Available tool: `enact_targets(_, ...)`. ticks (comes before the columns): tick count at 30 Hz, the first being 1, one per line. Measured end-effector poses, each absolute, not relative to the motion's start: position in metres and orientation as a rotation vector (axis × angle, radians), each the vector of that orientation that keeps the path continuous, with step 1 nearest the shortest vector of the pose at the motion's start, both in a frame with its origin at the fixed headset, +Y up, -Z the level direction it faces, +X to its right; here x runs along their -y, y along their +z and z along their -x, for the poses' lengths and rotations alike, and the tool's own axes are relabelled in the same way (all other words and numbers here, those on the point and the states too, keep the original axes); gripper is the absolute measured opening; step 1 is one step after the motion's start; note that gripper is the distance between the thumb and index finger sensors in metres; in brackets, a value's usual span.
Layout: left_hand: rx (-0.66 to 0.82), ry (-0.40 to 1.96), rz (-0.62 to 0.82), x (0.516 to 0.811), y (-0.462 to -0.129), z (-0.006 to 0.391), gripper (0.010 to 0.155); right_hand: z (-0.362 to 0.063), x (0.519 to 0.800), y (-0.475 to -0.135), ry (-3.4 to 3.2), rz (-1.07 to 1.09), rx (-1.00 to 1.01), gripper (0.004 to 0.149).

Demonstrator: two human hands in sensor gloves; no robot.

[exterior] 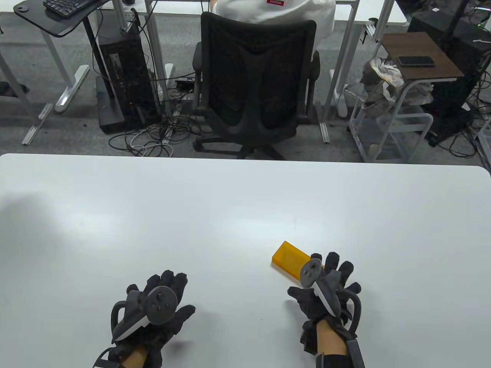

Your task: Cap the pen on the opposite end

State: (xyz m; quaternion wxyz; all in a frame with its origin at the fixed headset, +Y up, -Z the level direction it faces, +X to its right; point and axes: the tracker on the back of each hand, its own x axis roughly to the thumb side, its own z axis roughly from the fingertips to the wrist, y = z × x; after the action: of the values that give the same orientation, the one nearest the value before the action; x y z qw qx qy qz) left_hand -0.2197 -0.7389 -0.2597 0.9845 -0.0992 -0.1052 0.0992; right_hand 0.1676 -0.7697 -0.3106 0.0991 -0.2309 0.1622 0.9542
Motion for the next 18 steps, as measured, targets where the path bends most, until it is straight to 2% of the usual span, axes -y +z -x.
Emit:
enact_targets(2, 0.214, 0.204, 0.205, 0.739, -0.259, 0.220, 0.082, -0.173, 0.776, -0.312, 2.759, 0.732, -0.513, 0.098)
enact_targets(5, 0.218, 0.200, 0.214, 0.739, -0.259, 0.219, 0.082, -0.171, 0.773, -0.312, 2.807, 0.794, -0.361, 0.079)
enact_targets(13, 0.214, 0.178, 0.252, 0.747, -0.262, 0.217, 0.082, -0.160, 0.760, -0.313, 2.942, 0.747, -0.256, 0.085)
enact_targets(16, 0.207, 0.189, 0.249, 0.747, -0.263, 0.218, 0.083, -0.143, 0.748, -0.311, 3.008, 0.562, -0.189, 0.086)
enact_targets(18, 0.198, 0.196, 0.256, 0.750, -0.264, 0.220, 0.083, -0.119, 0.741, -0.308, 3.040, 0.304, -0.177, 0.087)
